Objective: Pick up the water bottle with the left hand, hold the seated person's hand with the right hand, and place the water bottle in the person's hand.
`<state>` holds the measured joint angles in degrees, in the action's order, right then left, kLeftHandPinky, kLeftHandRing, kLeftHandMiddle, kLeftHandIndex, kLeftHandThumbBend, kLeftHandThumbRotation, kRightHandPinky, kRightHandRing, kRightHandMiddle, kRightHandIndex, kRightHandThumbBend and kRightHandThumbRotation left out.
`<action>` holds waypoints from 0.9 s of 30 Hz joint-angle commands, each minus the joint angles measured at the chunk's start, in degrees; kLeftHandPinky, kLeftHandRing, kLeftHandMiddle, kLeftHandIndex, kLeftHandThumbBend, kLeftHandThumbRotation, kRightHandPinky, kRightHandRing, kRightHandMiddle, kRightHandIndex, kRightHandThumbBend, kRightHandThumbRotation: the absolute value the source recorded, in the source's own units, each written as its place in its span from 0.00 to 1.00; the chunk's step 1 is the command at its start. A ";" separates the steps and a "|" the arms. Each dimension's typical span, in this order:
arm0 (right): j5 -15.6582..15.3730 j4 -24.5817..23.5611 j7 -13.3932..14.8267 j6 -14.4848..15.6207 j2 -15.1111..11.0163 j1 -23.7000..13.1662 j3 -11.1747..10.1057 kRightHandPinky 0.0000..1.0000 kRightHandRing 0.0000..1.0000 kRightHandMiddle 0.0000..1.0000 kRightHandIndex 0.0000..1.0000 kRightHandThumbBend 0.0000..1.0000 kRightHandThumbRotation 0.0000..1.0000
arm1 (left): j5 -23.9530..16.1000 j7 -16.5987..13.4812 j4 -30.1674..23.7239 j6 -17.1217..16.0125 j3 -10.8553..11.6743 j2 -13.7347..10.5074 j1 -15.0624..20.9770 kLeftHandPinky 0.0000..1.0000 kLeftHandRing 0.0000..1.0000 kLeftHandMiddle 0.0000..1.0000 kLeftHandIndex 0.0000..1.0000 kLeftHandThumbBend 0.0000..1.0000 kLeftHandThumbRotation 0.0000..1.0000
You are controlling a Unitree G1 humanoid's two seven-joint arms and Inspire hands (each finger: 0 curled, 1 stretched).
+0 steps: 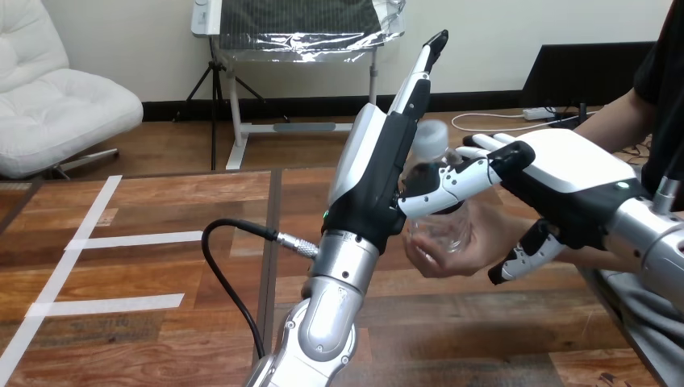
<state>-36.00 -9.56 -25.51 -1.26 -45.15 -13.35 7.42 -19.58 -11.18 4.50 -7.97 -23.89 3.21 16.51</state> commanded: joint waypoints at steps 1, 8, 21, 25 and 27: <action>-0.78 -5.60 -0.08 5.19 0.42 0.60 -4.79 0.95 1.00 1.00 0.95 0.88 0.00 | 0.39 -1.00 -3.20 -1.70 1.05 2.29 -0.88 0.91 0.97 0.99 1.00 0.82 0.68; -1.88 -8.44 0.17 9.17 -0.08 2.79 -6.30 0.95 1.00 1.00 0.95 0.85 0.01 | 0.78 -1.59 -4.28 -2.87 1.19 1.92 -2.45 0.91 0.96 0.97 0.99 0.79 0.69; -2.04 -8.86 0.83 11.66 -0.33 6.71 -9.78 0.97 1.00 1.00 0.96 0.81 0.05 | 2.81 -1.33 -8.52 -4.85 1.70 0.84 -7.36 0.89 0.92 0.93 0.95 0.71 0.68; -1.70 -9.42 1.03 11.68 -0.28 7.98 -10.88 0.98 1.00 1.00 0.95 0.81 0.05 | 3.47 -1.42 -10.01 -5.32 1.86 0.78 -8.93 0.89 0.91 0.92 0.94 0.69 0.67; -1.10 -9.94 1.35 11.26 -0.33 9.35 -12.15 0.99 1.00 1.00 0.95 0.81 0.07 | 4.52 -1.46 -11.34 -5.91 2.10 0.87 -10.42 0.89 0.90 0.91 0.92 0.67 0.67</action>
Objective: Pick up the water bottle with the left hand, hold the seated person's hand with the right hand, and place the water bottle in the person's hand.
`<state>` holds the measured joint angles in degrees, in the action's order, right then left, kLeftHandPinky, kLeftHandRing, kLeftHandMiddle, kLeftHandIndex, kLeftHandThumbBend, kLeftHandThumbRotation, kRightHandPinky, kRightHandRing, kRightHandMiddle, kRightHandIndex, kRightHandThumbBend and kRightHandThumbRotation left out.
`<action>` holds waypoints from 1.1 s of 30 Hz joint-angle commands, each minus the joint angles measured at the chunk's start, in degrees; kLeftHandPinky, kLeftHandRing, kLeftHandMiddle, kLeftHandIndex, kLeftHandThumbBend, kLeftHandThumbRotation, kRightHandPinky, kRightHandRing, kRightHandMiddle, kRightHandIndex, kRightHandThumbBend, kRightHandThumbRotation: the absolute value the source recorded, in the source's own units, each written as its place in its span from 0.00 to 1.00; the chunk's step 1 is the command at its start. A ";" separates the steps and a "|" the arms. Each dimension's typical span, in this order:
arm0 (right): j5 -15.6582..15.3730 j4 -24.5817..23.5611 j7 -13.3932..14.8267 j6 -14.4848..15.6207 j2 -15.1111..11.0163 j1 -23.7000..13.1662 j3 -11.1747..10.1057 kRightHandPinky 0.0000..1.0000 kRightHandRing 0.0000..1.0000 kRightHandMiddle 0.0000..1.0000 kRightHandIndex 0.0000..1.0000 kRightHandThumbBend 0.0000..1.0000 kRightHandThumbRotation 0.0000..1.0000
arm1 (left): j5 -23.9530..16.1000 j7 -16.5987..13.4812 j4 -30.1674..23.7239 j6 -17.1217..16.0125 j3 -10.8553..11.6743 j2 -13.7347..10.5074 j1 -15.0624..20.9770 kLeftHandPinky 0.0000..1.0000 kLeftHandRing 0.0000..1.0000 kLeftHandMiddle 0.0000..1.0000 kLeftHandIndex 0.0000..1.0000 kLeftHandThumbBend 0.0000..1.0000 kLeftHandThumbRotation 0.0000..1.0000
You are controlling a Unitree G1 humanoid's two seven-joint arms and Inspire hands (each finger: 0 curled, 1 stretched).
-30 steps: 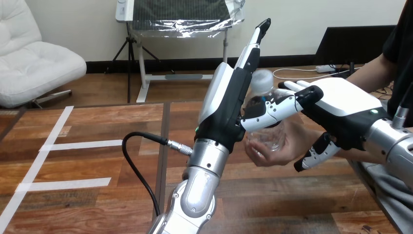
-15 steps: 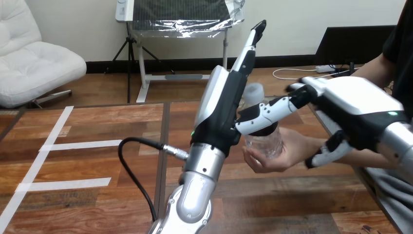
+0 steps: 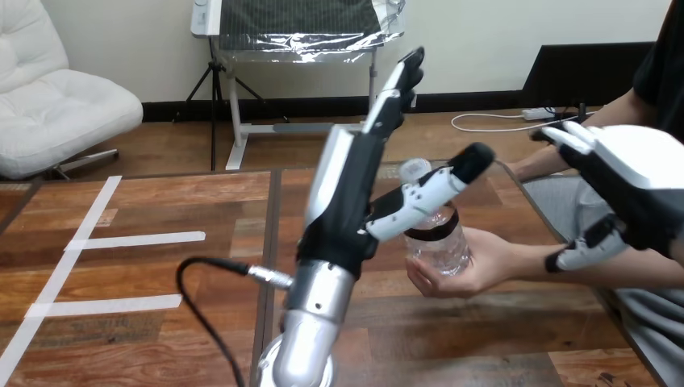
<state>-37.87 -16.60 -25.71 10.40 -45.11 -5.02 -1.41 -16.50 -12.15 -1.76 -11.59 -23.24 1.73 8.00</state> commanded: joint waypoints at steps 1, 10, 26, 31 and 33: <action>0.90 -3.10 1.59 -0.51 -0.36 1.38 -3.64 0.99 1.00 1.00 0.95 0.80 0.08 | 1.71 -0.47 -5.45 -2.39 1.49 2.34 -2.28 0.88 0.89 0.91 0.91 0.66 0.66; 7.29 -8.84 2.16 -2.18 1.66 7.30 -10.60 1.00 1.00 0.99 0.93 0.77 0.14 | 3.66 -0.65 -9.32 -6.28 2.46 1.52 -7.33 0.84 0.85 0.87 0.86 0.60 0.66; 22.77 -18.32 8.86 -12.33 12.44 16.67 -19.29 0.79 0.91 0.93 0.86 0.62 0.06 | 1.03 -3.57 -15.44 -15.29 6.06 0.94 -17.66 0.64 0.73 0.77 0.78 0.48 0.68; 26.06 -17.45 12.47 -19.40 16.78 18.14 -17.70 0.66 0.84 0.89 0.82 0.55 0.02 | 0.46 -4.28 -16.93 -17.33 6.94 0.81 -21.07 0.62 0.71 0.75 0.75 0.43 0.68; 27.42 -16.64 13.78 -23.08 18.67 18.76 -16.32 0.63 0.81 0.88 0.80 0.53 0.02 | 0.28 -4.50 -17.47 -18.46 7.32 0.54 -22.87 0.62 0.71 0.75 0.75 0.41 0.68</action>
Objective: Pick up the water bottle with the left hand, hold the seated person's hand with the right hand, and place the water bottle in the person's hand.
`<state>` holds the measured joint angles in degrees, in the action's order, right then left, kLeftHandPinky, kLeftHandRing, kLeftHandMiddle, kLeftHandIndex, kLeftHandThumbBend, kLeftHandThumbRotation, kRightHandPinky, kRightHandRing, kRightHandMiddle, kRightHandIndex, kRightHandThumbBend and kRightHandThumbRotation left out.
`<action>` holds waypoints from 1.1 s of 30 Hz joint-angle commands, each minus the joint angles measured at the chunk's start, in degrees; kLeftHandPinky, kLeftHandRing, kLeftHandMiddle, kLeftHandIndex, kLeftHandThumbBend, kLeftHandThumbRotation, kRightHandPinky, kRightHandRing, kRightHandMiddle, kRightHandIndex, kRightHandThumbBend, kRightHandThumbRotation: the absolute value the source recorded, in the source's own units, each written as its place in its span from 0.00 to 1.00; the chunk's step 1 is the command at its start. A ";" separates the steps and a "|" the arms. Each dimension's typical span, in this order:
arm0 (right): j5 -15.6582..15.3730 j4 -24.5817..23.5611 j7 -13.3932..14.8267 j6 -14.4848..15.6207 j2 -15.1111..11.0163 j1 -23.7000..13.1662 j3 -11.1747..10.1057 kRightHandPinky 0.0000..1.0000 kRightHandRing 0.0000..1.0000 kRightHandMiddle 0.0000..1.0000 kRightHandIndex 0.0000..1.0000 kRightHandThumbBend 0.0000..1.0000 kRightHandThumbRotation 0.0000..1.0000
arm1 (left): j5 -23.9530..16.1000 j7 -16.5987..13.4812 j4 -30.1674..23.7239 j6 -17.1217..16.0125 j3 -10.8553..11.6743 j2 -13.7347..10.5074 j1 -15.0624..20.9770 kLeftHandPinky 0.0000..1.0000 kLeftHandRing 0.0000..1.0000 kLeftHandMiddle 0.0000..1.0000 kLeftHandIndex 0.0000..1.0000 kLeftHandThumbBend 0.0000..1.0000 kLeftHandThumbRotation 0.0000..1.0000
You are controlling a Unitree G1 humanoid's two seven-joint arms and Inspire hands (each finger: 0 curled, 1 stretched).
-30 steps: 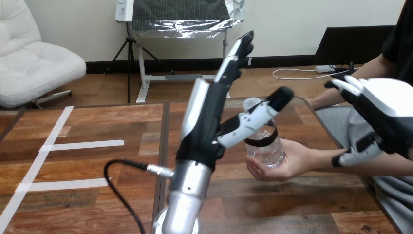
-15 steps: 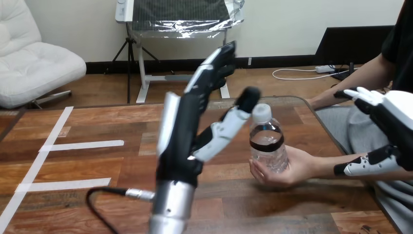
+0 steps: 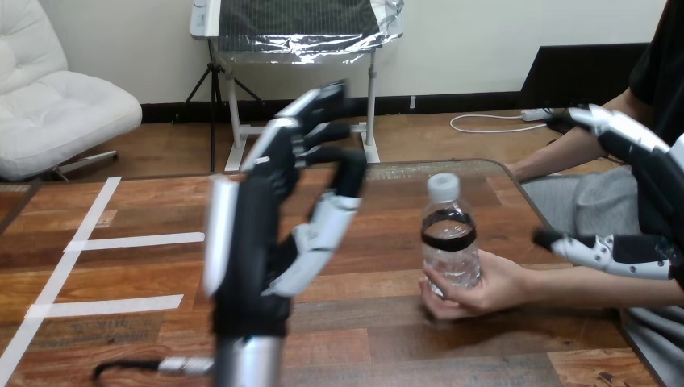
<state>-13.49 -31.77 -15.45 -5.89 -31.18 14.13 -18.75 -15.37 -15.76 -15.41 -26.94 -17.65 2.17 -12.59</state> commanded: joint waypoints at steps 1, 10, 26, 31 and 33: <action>3.40 -1.23 3.85 -7.90 5.23 -0.18 1.34 0.61 0.80 0.87 0.80 0.52 0.03 | -0.93 -0.89 -4.01 -3.45 1.83 0.08 -2.83 0.61 0.71 0.75 0.75 0.41 0.68; 5.50 2.15 5.93 -18.83 10.79 1.05 7.45 0.59 0.74 0.81 0.74 0.44 0.03 | 0.47 -1.11 -3.87 -9.00 2.33 -1.56 -8.34 0.59 0.69 0.75 0.75 0.34 0.65; 0.44 7.10 9.01 -28.30 18.65 2.04 17.81 0.53 0.68 0.78 0.69 0.32 0.00 | 1.42 -0.51 -2.62 -16.44 1.68 -4.61 -15.17 0.57 0.69 0.74 0.75 0.28 0.63; -0.64 8.76 9.74 -30.30 20.01 2.38 19.84 0.52 0.68 0.77 0.68 0.27 0.00 | 0.58 -0.77 -2.52 -17.41 1.52 -4.58 -16.46 0.58 0.69 0.73 0.75 0.28 0.63; -0.49 9.38 9.54 -30.70 20.22 2.48 20.76 0.52 0.68 0.77 0.68 0.26 0.00 | 0.11 -1.01 -2.36 -17.85 1.56 -4.48 -16.95 0.57 0.68 0.73 0.74 0.28 0.63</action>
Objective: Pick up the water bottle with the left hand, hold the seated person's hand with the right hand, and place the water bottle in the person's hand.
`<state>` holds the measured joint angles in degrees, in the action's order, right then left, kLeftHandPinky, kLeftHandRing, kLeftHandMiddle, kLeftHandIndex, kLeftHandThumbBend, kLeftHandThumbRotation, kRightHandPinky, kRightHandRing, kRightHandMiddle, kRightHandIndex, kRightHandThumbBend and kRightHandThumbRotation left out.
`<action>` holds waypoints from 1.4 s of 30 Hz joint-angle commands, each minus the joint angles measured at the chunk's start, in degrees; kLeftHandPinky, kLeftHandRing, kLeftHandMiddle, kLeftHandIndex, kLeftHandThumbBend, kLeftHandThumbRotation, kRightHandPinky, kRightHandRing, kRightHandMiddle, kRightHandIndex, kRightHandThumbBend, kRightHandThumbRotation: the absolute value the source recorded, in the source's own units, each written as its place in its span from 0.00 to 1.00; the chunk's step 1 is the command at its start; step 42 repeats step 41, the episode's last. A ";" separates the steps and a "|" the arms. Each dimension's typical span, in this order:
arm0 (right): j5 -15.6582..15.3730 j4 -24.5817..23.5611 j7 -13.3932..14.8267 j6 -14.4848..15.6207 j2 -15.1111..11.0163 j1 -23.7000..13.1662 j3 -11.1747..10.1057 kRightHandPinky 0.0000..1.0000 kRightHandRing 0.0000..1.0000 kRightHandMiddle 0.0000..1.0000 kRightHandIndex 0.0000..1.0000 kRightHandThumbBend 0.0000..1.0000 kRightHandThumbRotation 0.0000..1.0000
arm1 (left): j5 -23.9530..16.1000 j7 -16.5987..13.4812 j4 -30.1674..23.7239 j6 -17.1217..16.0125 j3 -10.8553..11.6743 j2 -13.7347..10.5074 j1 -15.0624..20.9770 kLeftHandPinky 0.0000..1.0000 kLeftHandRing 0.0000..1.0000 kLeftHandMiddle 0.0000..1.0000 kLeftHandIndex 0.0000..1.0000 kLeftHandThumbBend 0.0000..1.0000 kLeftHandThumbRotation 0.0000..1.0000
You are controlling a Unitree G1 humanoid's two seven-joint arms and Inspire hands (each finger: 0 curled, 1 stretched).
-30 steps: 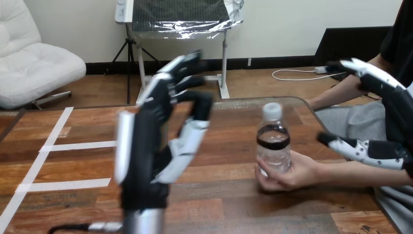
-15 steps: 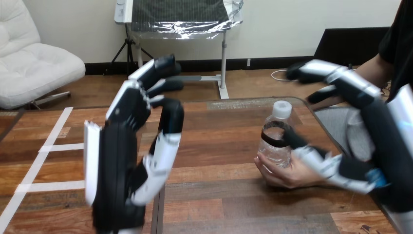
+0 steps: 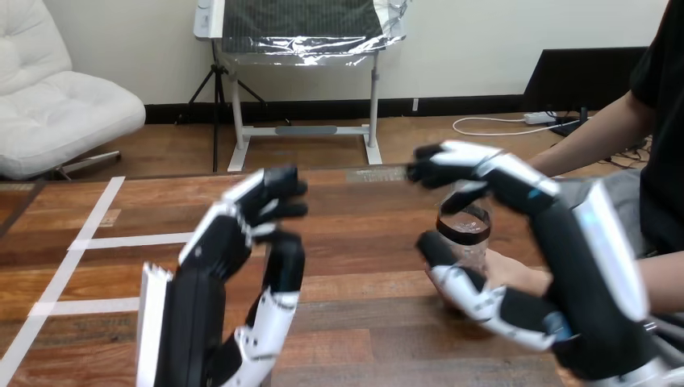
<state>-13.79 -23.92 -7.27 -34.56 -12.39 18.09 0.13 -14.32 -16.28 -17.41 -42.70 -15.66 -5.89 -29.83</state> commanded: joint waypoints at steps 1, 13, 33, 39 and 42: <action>-0.15 1.70 1.32 -2.18 1.49 -1.44 2.10 0.52 0.68 0.77 0.68 0.26 0.00 | -1.07 -0.55 -0.33 -2.22 -0.41 3.61 0.14 0.57 0.68 0.73 0.74 0.28 0.63; -0.40 2.94 0.63 -2.53 0.92 -1.48 3.44 0.53 0.70 0.77 0.68 0.23 0.00 | -2.17 -1.62 -0.35 -2.69 -0.91 3.88 -2.02 0.57 0.68 0.73 0.74 0.31 0.64; -0.19 4.32 0.53 -2.61 0.54 -1.60 3.73 0.54 0.71 0.79 0.70 0.20 0.00 | -2.93 -1.96 -1.29 -1.07 -1.51 3.76 -3.94 0.58 0.68 0.74 0.73 0.34 0.65; -0.15 4.52 0.51 -2.71 0.34 -1.80 3.54 0.56 0.72 0.79 0.71 0.20 0.00 | -3.29 -2.07 -1.50 -0.51 -1.60 4.02 -4.08 0.58 0.68 0.74 0.73 0.35 0.63; -0.10 4.63 0.50 -2.72 0.28 -1.88 3.50 0.56 0.72 0.79 0.71 0.20 0.00 | -3.46 -2.18 -1.49 -0.41 -1.60 4.08 -4.01 0.58 0.68 0.73 0.73 0.35 0.62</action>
